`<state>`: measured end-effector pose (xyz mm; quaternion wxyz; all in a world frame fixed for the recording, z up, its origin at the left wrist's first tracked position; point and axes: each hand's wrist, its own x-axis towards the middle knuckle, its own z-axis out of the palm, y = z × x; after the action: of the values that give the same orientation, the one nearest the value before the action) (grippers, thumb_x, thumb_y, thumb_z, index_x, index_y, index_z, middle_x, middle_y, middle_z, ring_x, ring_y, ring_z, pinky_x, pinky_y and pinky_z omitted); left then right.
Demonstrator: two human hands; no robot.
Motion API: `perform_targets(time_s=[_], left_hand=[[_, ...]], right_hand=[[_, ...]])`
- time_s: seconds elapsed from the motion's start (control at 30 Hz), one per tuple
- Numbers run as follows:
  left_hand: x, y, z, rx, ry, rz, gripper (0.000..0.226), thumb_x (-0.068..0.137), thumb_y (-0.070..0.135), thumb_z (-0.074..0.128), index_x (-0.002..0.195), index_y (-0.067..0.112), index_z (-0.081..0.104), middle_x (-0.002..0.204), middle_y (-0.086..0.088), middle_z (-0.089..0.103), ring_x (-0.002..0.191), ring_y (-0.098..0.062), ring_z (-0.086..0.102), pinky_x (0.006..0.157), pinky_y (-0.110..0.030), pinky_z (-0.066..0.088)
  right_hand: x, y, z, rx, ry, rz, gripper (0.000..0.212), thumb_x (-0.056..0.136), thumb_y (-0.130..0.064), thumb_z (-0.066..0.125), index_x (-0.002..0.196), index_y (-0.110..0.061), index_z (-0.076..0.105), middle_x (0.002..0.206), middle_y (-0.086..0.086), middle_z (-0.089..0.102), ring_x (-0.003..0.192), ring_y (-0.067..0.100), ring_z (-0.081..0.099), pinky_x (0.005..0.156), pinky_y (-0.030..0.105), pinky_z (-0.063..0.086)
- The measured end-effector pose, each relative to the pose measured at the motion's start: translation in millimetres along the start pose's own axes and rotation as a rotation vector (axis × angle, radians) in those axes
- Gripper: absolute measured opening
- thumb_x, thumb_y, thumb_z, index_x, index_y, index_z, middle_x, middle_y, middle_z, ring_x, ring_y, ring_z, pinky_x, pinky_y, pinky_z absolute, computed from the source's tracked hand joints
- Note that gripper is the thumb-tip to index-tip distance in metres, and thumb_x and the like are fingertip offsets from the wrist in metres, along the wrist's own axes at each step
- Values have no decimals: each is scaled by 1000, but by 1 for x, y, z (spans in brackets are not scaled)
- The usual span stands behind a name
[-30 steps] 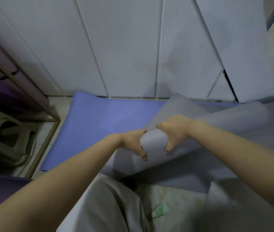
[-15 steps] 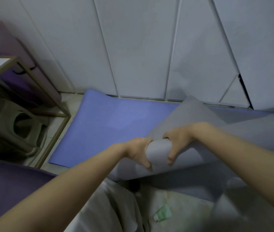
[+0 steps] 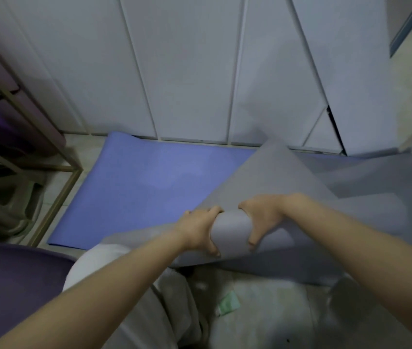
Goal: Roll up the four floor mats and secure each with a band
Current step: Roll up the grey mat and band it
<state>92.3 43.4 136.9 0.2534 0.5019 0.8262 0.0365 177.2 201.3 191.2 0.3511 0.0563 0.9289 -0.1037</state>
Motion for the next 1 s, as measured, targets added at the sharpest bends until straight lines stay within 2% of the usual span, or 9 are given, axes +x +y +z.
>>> perform_targets(time_s=[0.13, 0.23, 0.3, 0.37, 0.5, 0.63, 0.77, 0.93, 1.0], left_hand=[[-11, 5, 24, 14, 165, 32, 77, 65, 48, 75, 129, 27, 37, 125, 0, 49, 114, -24, 48, 94, -35, 33], [-6, 8, 16, 47, 134, 33, 63, 68, 39, 75, 118, 21, 42, 117, -4, 55, 103, -28, 53, 73, -32, 37], [1, 11, 9, 67, 73, 48, 60, 70, 37, 76, 117, 20, 43, 115, -5, 57, 102, -29, 55, 69, -30, 36], [11, 12, 3, 44, 11, 61, 62, 67, 38, 79, 116, 21, 44, 115, -4, 58, 103, -27, 56, 71, -30, 38], [32, 16, -15, -45, -125, 97, 65, 64, 37, 84, 116, 20, 49, 118, -3, 58, 108, -25, 55, 83, -30, 43], [44, 25, -26, -13, -216, 162, 71, 65, 37, 85, 122, 20, 47, 122, -1, 57, 109, -23, 54, 85, -28, 41], [41, 25, -16, 52, -136, 170, 72, 67, 49, 79, 124, 25, 42, 122, 3, 57, 110, -23, 54, 82, -30, 39], [28, 19, 17, 141, 104, 139, 94, 66, 57, 73, 142, 27, 26, 131, 1, 45, 120, -21, 45, 97, -37, 30], [23, 20, 24, 78, 124, 86, 91, 66, 55, 73, 140, 28, 27, 129, 0, 47, 117, -23, 46, 95, -36, 31]], right_hand=[[-2, 4, 5, 62, -57, 34, 64, 60, -46, 82, 113, -19, 58, 107, -2, 64, 94, 19, 61, 84, 32, 51], [-4, 3, 7, 104, -113, 66, 61, 62, -46, 81, 113, -20, 58, 108, -2, 63, 96, 19, 61, 87, 34, 51], [-7, 6, 8, 120, -117, 86, 63, 65, -46, 79, 117, -21, 54, 112, -2, 61, 100, 20, 59, 89, 34, 49], [-12, 12, 11, 80, -43, 95, 68, 66, -49, 79, 120, -22, 48, 117, -1, 58, 104, 21, 57, 89, 32, 46], [-19, 18, 27, -271, 269, 112, 77, 64, -53, 77, 121, -16, 42, 119, 5, 56, 107, 28, 56, 85, 34, 43], [-23, 28, 38, -187, 332, 143, 73, 65, -53, 75, 120, -18, 42, 116, 5, 58, 103, 29, 58, 81, 34, 44], [-23, 37, 35, -108, 278, 174, 72, 62, -50, 77, 119, -22, 43, 114, 4, 60, 100, 28, 58, 77, 31, 42], [-16, 38, 24, -79, 207, 172, 72, 62, -48, 79, 120, -22, 46, 112, 4, 61, 98, 26, 58, 74, 28, 40], [-11, 38, 21, -58, 160, 152, 71, 61, -48, 80, 118, -22, 49, 111, 2, 61, 98, 24, 58, 79, 30, 45]])
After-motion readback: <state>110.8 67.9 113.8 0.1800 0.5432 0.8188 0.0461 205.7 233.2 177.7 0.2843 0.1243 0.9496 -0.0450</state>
